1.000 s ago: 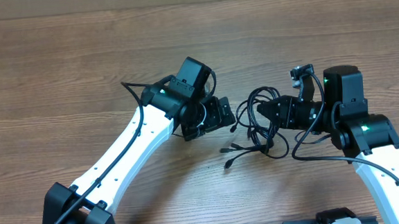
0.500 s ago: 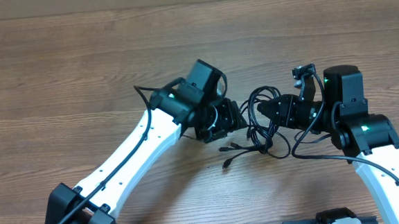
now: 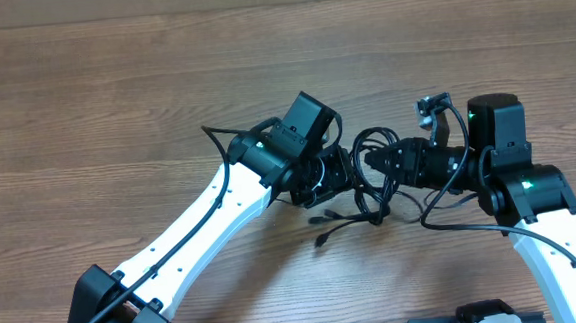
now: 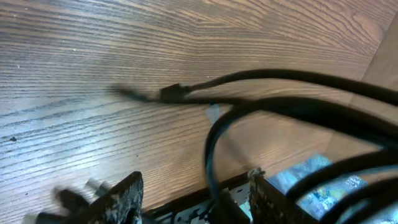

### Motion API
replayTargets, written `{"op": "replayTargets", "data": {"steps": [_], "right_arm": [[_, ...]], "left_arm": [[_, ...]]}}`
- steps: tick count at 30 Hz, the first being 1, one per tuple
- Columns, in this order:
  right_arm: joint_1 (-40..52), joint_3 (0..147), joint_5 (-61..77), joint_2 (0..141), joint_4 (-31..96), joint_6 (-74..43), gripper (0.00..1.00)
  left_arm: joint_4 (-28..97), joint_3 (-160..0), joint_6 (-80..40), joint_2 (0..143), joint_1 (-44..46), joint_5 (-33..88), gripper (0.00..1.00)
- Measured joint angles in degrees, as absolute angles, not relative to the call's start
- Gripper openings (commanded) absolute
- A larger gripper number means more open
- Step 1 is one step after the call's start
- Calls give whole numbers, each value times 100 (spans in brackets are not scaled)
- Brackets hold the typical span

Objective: Untangle cables

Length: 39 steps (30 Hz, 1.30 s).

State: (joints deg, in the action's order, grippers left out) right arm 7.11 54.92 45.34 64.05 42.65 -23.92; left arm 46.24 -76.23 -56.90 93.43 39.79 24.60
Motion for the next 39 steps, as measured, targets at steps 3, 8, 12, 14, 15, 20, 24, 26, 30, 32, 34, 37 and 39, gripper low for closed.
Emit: {"op": "replayTargets", "data": {"steps": [3,8,12,14,15,20,24,26,30,32,34,37,39], "right_arm": [[711,5492,4587,6405,4250,-2397,4],[711,5492,4613,6405,4222,-2434,4],[711,5492,4674,6405,4226,-2526,4],[711,5492,4720,6405,4209,-2576,4],[711,5492,4742,6405,4198,-2628,4],[711,5492,4779,6405,4241,-2659,4],[716,5492,4580,6405,4462,-2493,4],[716,5492,4438,6405,4532,-2462,4],[729,5489,4093,6436,4652,-2370,4],[722,5489,3990,6447,4722,-2292,4],[722,5489,3953,6447,4764,-2178,4],[722,5489,3922,6447,4766,-2038,4],[722,5489,3894,6447,4786,-1931,4]], "left_arm": [[4626,-7623,-5791,9343,3979,2436,79],[4598,-7623,-6005,9343,3979,2394,61],[4525,-7623,-6106,9343,3979,2394,34],[4515,-7623,-6136,9343,3979,2394,27],[4512,-7623,-6136,9343,3979,2392,22],[4515,-7623,-5463,9343,3975,2368,4],[4775,-7623,-4692,9343,3918,2121,4],[4932,-7623,-4519,9343,3857,1846,4],[5207,-7631,-4187,9317,3776,1197,4],[5380,-7638,-3990,9301,3752,631,4],[5363,-7638,-3822,9301,3710,176,4],[5083,-7638,-3474,9301,3697,-414,4],[4744,-7638,-3094,9301,3697,-711,4]]}}
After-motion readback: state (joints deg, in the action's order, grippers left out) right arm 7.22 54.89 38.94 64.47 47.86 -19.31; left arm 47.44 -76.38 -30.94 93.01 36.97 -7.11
